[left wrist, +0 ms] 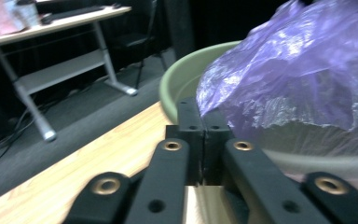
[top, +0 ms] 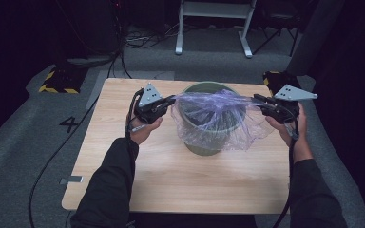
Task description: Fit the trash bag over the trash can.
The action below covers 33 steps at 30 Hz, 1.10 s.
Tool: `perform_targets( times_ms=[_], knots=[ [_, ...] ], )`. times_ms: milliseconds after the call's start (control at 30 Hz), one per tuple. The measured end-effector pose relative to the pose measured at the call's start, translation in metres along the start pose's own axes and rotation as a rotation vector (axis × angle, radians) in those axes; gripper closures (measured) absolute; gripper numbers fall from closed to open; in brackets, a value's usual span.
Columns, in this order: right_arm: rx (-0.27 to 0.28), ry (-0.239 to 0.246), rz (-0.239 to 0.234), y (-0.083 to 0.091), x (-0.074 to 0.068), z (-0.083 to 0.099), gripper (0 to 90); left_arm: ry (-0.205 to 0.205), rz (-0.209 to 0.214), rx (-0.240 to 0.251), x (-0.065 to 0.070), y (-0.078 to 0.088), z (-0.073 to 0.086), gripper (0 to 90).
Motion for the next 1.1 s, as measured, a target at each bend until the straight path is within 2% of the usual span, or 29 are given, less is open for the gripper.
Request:
perform_targets(
  times_ms=[33, 67, 133, 167, 200, 267, 300, 367, 467, 567, 600, 633, 667, 733, 767, 800, 833, 867, 933, 1000, 1100],
  knots=[
    [-0.005, -0.004, -0.004, -0.002, -0.001, 0.000, 82.1, 0.011, -0.006, -0.002, 0.000, 0.000, 0.000, 74.1],
    [-0.009, -0.001, 0.000, -0.002, -0.002, 0.000, 84.4, 0.022, 0.001, -0.007, 0.000, 0.000, 0.001, 64.8],
    [-0.021, 0.009, -0.003, -0.003, -0.004, 0.001, 87.4, 0.019, 0.036, 0.003, 0.004, 0.004, 0.002, 53.1],
    [-0.028, 0.015, -0.005, -0.003, -0.005, 0.001, 88.7, 0.027, 0.041, 0.006, 0.005, 0.006, 0.003, 40.7],
    [-0.033, 0.018, -0.006, -0.004, -0.005, 0.002, 89.4, 0.032, 0.048, 0.007, 0.006, 0.008, 0.004, 33.8],
    [-0.038, 0.016, -0.012, -0.004, -0.006, 0.002, 89.6, 0.033, 0.084, 0.017, 0.009, 0.013, 0.008, 27.3],
    [-0.039, 0.017, -0.014, -0.004, -0.007, 0.002, 89.7, 0.034, 0.088, 0.020, 0.010, 0.015, 0.009, 24.6],
    [-0.044, 0.030, -0.020, -0.005, -0.010, 0.002, 89.8, 0.023, 0.121, 0.023, 0.013, 0.020, 0.012, 23.2],
    [-0.047, 0.043, -0.018, -0.005, -0.013, -0.001, 84.4, -0.021, 0.129, 0.018, 0.021, 0.021, 0.009, 22.3],
    [-0.043, 0.039, 0.008, -0.004, -0.014, -0.007, 69.8, -0.043, 0.109, -0.007, 0.025, 0.016, 0.004, 24.0],
    [-0.041, 0.035, 0.009, -0.004, -0.014, -0.008, 65.8, -0.053, 0.120, -0.014, 0.026, 0.013, 0.002, 26.3],
    [-0.041, 0.029, 0.014, -0.004, -0.013, -0.009, 61.8, -0.065, 0.123, -0.023, 0.026, 0.011, 0.002, 32.2],
    [-0.045, 0.026, 0.019, -0.004, -0.013, -0.010, 61.1, -0.071, 0.108, -0.033, 0.026, 0.008, 0.001, 36.2],
    [-0.055, 0.037, 0.022, -0.005, -0.013, -0.011, 60.6, -0.091, 0.111, -0.045, 0.025, 0.005, 0.000, 48.6],
    [-0.061, 0.041, 0.030, -0.005, -0.012, -0.012, 63.2, -0.106, 0.102, -0.054, 0.024, 0.003, 0.000, 53.2],
    [-0.068, 0.048, 0.032, -0.005, -0.012, -0.012, 70.4, -0.121, 0.092, -0.061, 0.023, 0.002, -0.001, 58.7],
    [-0.069, 0.059, 0.015, -0.005, -0.013, -0.012, 75.0, -0.132, 0.077, -0.066, 0.021, 0.002, -0.002, 66.6],
    [-0.066, 0.064, 0.009, -0.005, -0.012, -0.013, 81.6, -0.131, 0.071, -0.063, 0.019, 0.001, -0.003, 72.1],
    [-0.063, 0.068, -0.003, -0.005, -0.011, -0.014, 88.0, -0.122, 0.081, -0.049, 0.015, 0.001, -0.005, 82.6],
    [-0.065, 0.066, -0.010, -0.006, -0.009, -0.015, 89.8, -0.103, 0.101, -0.039, 0.009, -0.001, -0.008, 88.7],
    [-0.077, 0.042, -0.019, -0.012, -0.005, -0.017, 89.7, -0.092, 0.105, -0.067, 0.003, -0.008, -0.008, 89.6]
  ],
)
Point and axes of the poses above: each handheld gripper's, and its own axes: y roughly backward along the jaws, z roughly out of its underside, x roughly to its right, the point moved 4 cm from there along -y, roughly forward along the jaws, and after that the axes turned 12 degrees about -x, right-handed, at the moved point
